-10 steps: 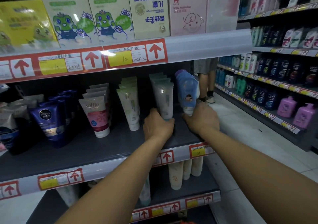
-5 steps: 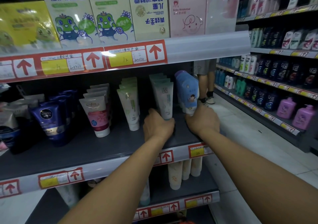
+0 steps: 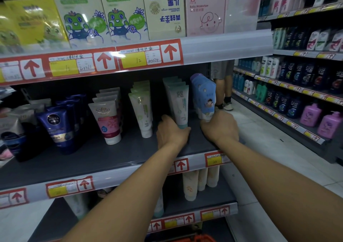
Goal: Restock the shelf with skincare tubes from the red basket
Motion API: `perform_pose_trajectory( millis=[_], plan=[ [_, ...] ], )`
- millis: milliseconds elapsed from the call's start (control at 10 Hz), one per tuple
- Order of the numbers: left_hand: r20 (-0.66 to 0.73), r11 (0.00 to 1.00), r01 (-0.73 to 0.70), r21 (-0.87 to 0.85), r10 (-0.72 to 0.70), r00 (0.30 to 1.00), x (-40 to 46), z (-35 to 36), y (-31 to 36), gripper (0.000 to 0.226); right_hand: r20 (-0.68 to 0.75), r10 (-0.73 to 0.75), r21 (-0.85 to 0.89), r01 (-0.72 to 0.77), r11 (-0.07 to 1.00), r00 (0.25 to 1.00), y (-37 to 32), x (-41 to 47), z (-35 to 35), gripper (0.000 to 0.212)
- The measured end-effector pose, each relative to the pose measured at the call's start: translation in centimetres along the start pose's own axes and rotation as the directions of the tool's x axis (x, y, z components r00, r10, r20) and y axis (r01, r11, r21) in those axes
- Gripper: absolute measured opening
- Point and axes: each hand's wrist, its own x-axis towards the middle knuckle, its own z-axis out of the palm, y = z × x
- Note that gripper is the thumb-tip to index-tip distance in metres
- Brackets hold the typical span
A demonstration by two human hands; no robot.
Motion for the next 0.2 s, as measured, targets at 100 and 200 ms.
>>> perform_pose_trajectory(
  millis=[100,200],
  plan=[
    [0.016,1.000,0.009,0.024,-0.009,1.000,-0.5,-0.8,0.3,0.078,-0.192,-0.006,0.069,0.020,0.997,0.981,-0.5,-1.0,-0.9,0.031],
    [0.045,1.000,-0.015,0.001,0.015,0.999,-1.1,-1.4,0.3,0.068,-0.322,-0.056,0.107,0.095,0.990,0.945,-0.6,-2.5,-1.8,0.023]
  ],
)
